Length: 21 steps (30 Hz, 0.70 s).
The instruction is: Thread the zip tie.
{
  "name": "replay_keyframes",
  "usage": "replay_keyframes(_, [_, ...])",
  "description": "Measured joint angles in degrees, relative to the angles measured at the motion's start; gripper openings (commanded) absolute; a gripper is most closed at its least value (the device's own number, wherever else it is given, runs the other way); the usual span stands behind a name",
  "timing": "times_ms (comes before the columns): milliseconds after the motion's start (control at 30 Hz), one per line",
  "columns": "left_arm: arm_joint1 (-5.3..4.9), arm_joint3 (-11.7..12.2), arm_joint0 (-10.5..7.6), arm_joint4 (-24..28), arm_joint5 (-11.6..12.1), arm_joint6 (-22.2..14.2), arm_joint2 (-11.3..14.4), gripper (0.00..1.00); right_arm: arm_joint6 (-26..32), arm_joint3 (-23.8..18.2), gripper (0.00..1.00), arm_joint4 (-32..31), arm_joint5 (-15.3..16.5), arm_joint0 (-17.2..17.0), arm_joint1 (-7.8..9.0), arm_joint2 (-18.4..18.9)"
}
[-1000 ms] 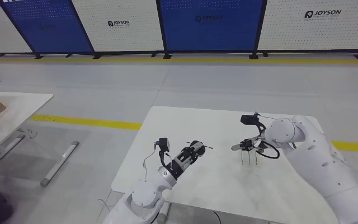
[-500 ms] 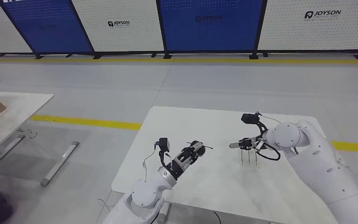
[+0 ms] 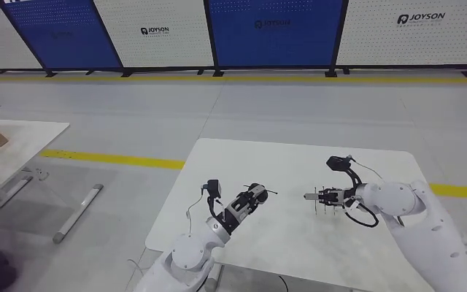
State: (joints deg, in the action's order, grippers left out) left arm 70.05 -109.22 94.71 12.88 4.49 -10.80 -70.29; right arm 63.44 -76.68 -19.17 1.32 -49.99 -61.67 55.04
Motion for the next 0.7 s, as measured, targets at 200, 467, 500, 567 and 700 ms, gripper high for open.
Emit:
replay_keyframes(200, [0.0,0.0,0.0,0.0,0.0,0.0,0.0,0.0,0.01,-0.01,1.0,-0.05,-0.04,0.03,0.0,-0.03])
replay_keyframes(467, [0.0,0.0,0.0,0.0,0.0,0.0,0.0,0.0,-1.39,-0.85,1.0,-6.31,-5.92,0.87,-0.38,-2.02])
replay_keyframes(500, [0.0,0.0,0.0,0.0,0.0,0.0,0.0,0.0,-1.01,-0.81,1.0,-6.6,-6.32,1.28,-0.49,-2.32])
replay_keyframes(567, [0.0,0.0,0.0,0.0,0.0,0.0,0.0,0.0,-0.36,-0.59,1.0,-6.74,-6.22,2.13,-0.78,-3.06])
replay_keyframes(700, [0.0,0.0,0.0,0.0,0.0,0.0,0.0,0.0,-0.15,-0.52,1.0,-6.53,-5.58,2.42,-0.89,-3.34])
